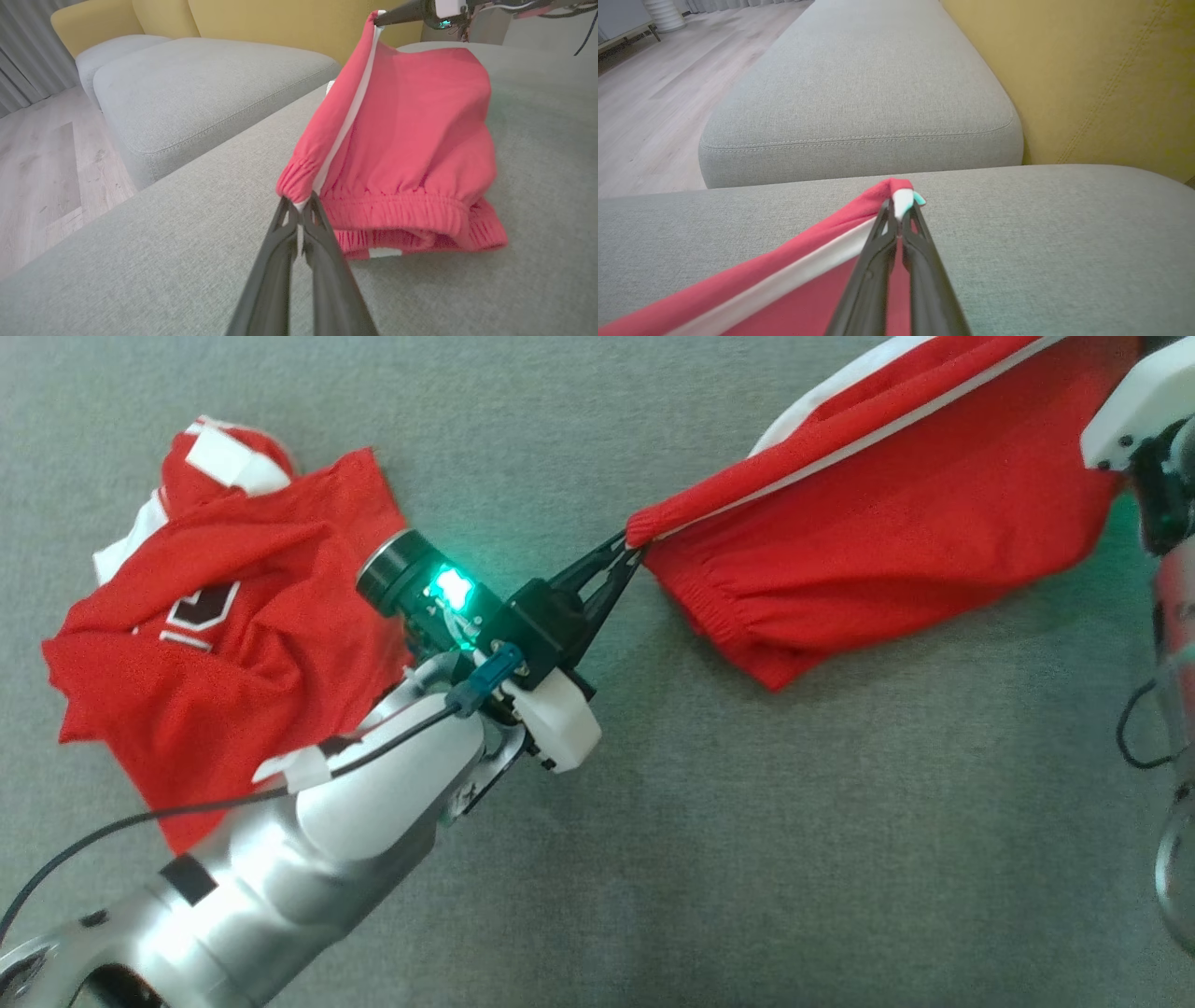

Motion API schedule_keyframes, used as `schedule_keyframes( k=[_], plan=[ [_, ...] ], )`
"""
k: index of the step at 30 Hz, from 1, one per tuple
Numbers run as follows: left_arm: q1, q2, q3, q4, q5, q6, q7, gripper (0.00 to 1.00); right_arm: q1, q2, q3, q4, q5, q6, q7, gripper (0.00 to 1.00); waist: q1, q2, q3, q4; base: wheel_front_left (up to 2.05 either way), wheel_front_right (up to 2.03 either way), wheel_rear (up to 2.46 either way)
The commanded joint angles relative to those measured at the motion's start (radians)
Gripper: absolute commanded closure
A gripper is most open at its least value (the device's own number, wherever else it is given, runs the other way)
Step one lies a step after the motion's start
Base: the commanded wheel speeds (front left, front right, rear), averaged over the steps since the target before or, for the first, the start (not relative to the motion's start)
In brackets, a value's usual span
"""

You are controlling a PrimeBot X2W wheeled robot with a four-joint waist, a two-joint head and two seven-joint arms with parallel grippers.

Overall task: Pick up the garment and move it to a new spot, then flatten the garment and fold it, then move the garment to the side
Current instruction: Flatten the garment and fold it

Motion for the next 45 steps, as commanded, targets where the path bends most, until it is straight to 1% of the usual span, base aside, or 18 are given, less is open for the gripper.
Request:
schedule_keyframes(
  k=[1,2,3,4,5,8,14,17,20,26,28,29,30,34,35,40,43,45],
  plan=[
    [-0.050,0.012,0.031,-0.010,0.007,-0.003,-0.001,1.00,-0.052,-0.012,0.002,-0.009,-0.003,-0.001,-0.012,0.88,-0.0001,0.0000,0.018,0.019,0.00,0.00,0.00],
    [-0.051,0.008,0.029,-0.001,0.003,-0.004,0.006,1.00,-0.062,-0.015,-0.003,0.009,-0.002,-0.001,-0.008,0.00,-0.0001,0.0000,0.020,0.022,0.00,0.00,0.00],
    [-0.051,0.005,0.030,0.007,-0.001,-0.001,0.014,0.86,-0.073,-0.012,0.002,0.021,0.003,-0.001,-0.013,0.00,-0.0001,0.0000,0.022,0.025,0.00,0.00,0.00],
    [-0.053,0.003,0.031,0.012,-0.001,0.003,0.017,0.45,-0.084,-0.017,-0.001,0.032,0.009,-0.001,-0.018,0.00,-0.0001,0.0000,0.024,0.026,0.00,0.00,0.00],
    [-0.055,0.002,0.033,0.015,0.000,0.010,0.015,0.01,-0.095,-0.021,-0.002,0.039,0.013,-0.001,-0.027,0.00,-0.0001,0.0000,0.025,0.026,0.00,0.00,0.00],
    [-0.058,0.003,0.037,0.023,0.002,0.021,0.013,0.00,-0.113,-0.027,-0.011,0.055,0.029,-0.001,-0.048,0.00,-0.0001,0.0000,0.023,0.023,0.00,0.00,0.00],
    [-0.044,0.019,0.073,0.030,-0.010,0.066,-0.026,0.00,-0.119,-0.042,-0.004,0.087,0.078,-0.001,-0.134,0.00,-0.0001,0.0000,-0.027,-0.001,0.00,0.00,0.00],
    [-0.025,0.030,0.107,0.025,-0.032,0.097,-0.053,0.00,-0.097,-0.034,0.029,0.079,0.117,-0.001,-0.191,0.00,-0.0001,0.0000,-0.066,-0.019,0.00,0.00,0.00],
    [0.003,0.048,0.146,0.011,-0.054,0.133,-0.088,0.00,-0.052,-0.022,0.092,0.038,0.163,-0.001,-0.236,0.00,-0.0001,0.0000,-0.112,-0.042,0.00,0.00,0.00],
    [0.095,0.088,0.223,-0.027,-0.103,0.208,-0.148,0.00,0.125,-0.014,0.233,-0.143,0.292,-0.001,-0.268,0.00,-0.0001,0.0000,-0.215,-0.085,0.00,0.00,0.00],
    [0.140,0.097,0.244,-0.041,-0.123,0.227,-0.159,0.00,0.207,-0.018,0.268,-0.216,0.327,-0.001,-0.270,0.00,-0.0001,0.0000,-0.247,-0.097,0.00,0.00,0.00],
    [0.186,0.107,0.260,-0.053,-0.138,0.245,-0.169,0.00,0.293,-0.025,0.289,-0.284,0.349,-0.001,-0.271,0.00,-0.0001,0.0000,-0.280,-0.107,0.00,0.00,0.00],
    [0.210,0.111,0.266,-0.058,-0.144,0.252,-0.173,0.00,0.337,-0.026,0.295,-0.316,0.355,-0.001,-0.271,0.00,-0.0001,0.0000,-0.298,-0.111,0.00,0.00,0.00],
    [0.311,0.117,0.290,-0.085,-0.160,0.278,-0.187,0.00,0.511,-0.019,0.301,-0.436,0.340,-0.001,-0.268,0.00,-0.0001,0.0000,-0.346,-0.125,0.00,0.00,0.00],
    [0.336,0.117,0.296,-0.092,-0.161,0.282,-0.190,0.00,0.553,-0.008,0.287,-0.462,0.338,-0.001,-0.265,0.00,-0.0001,0.0000,-0.357,-0.127,0.00,0.00,0.00],
    [0.468,0.108,0.352,-0.138,-0.150,0.303,-0.194,0.00,0.757,0.071,0.241,-0.607,0.290,-0.001,-0.243,0.00,-0.0001,0.0000,-0.391,-0.139,0.00,0.00,0.00],
    [0.541,0.093,0.387,-0.166,-0.114,0.305,-0.194,0.00,0.867,0.114,0.217,-0.691,0.238,-0.001,-0.231,0.00,-0.0001,0.0000,-0.403,-0.142,0.00,0.00,0.00],
    [0.588,0.076,0.416,-0.180,-0.096,0.304,-0.194,0.00,0.926,0.143,0.192,-0.739,0.229,-0.001,-0.223,0.00,-0.0001,0.0000,-0.407,-0.144,0.00,0.00,0.00]
  ],
)
